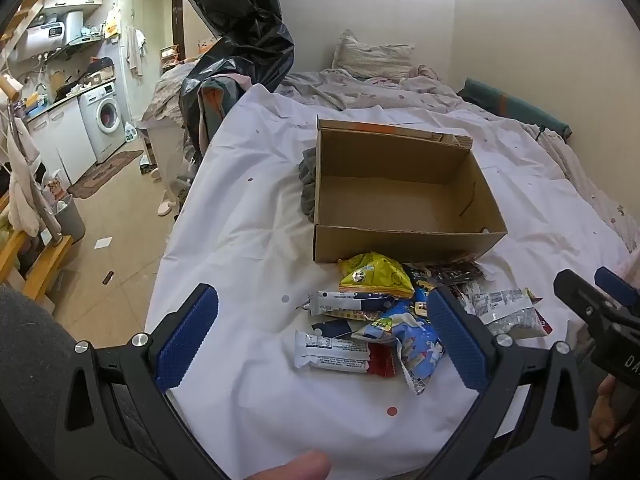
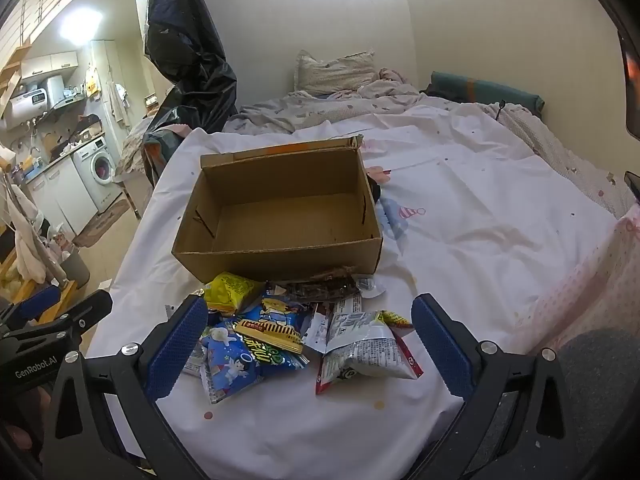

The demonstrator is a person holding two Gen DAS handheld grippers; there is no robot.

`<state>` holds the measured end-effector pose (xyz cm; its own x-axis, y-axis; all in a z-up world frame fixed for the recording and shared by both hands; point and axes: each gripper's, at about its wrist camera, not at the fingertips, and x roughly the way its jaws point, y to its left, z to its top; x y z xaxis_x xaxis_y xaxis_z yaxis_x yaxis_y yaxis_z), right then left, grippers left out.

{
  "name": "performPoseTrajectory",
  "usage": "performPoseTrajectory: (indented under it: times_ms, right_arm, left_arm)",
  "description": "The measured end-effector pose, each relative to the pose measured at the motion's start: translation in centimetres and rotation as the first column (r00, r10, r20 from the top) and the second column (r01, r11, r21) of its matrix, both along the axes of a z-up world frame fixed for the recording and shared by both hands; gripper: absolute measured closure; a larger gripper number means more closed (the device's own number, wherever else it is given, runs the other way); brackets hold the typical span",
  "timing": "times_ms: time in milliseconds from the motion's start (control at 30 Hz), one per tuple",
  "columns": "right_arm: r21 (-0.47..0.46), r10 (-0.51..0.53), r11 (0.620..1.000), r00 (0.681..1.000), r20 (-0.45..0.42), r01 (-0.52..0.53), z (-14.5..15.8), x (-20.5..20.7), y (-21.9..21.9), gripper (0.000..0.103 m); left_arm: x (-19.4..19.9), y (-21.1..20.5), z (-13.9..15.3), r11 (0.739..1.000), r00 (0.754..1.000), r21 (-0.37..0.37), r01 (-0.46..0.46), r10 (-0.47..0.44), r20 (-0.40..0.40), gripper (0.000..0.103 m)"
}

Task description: Organize snacks

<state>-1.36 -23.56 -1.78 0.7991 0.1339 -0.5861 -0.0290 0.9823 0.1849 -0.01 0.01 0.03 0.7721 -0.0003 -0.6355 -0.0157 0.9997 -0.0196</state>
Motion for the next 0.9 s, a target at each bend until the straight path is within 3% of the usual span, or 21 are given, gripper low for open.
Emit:
performPoseTrajectory:
  times_ms: [900]
  right_arm:
    - [-0.002, -0.006, 1.000, 1.000, -0.011, 0.006, -0.21, 0.25, -0.15, 0.000]
  left_arm:
    - [-0.11, 0.11, 0.30, 1.000, 1.000, -0.011, 0.003, -0.003, 0.007, 0.000]
